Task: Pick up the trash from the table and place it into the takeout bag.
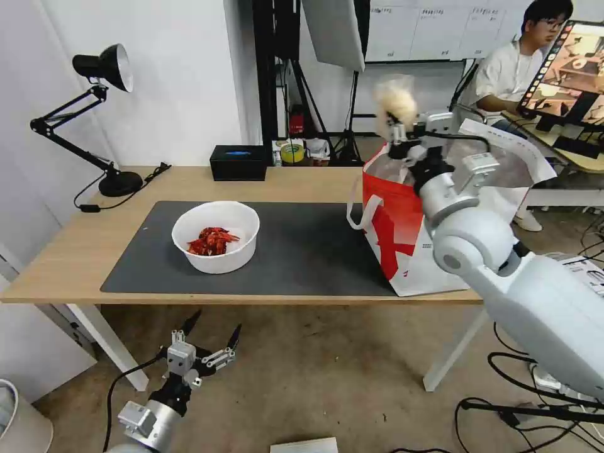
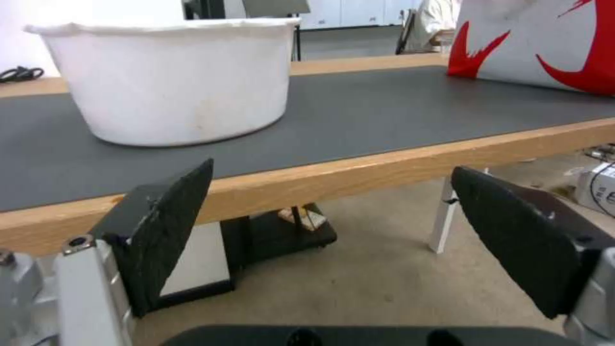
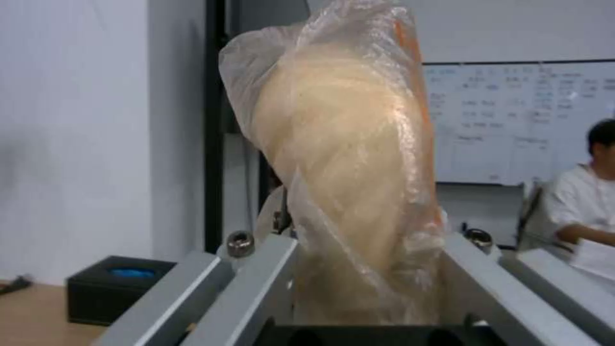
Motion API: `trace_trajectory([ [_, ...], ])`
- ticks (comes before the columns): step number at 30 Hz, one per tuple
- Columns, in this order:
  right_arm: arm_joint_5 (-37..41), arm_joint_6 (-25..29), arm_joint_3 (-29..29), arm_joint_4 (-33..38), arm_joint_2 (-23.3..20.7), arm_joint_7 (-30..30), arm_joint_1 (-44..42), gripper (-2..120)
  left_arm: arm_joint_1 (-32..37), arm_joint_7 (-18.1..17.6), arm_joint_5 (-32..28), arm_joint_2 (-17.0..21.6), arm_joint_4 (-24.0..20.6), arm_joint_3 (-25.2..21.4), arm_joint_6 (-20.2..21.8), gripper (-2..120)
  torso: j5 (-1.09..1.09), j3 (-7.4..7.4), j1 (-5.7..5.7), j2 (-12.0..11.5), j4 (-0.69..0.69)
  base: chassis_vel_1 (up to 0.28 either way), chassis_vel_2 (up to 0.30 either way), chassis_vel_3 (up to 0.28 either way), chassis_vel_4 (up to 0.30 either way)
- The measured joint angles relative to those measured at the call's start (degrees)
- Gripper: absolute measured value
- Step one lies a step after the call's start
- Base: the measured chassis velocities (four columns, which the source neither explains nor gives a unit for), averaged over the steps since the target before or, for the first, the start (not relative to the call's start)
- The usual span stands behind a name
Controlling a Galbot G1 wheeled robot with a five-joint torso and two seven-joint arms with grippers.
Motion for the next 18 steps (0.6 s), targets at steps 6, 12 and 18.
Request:
trace_trajectory([
  [6, 0.3, -1.9, 2.5, -0.1, -1.3, 2.3, -2.7, 7, -1.0, 0.0, 0.3, -0.1, 0.5, 1.3, 0.1, 100, 0.0, 0.0, 0.0, 0.0, -0.01, 0.0, 0.0, 0.0, 0.0],
  [12, 0.4, -2.4, 2.8, -0.5, -1.2, 2.3, -3.4, 7, -1.2, 0.0, 0.3, 0.1, 0.5, 1.3, 0.1, 100, 0.0, 0.0, 0.0, 0.0, -0.01, 0.0, 0.0, 0.0, 0.0],
  [18, 0.3, -2.4, 2.8, -0.9, -0.5, 4.4, -3.5, 14, -1.2, 0.0, 0.3, 0.3, 0.7, 1.2, 0.1, 100, -0.01, 0.0, 0.0, 0.0, 0.0, 0.0, 0.0, 0.0, 0.0],
])
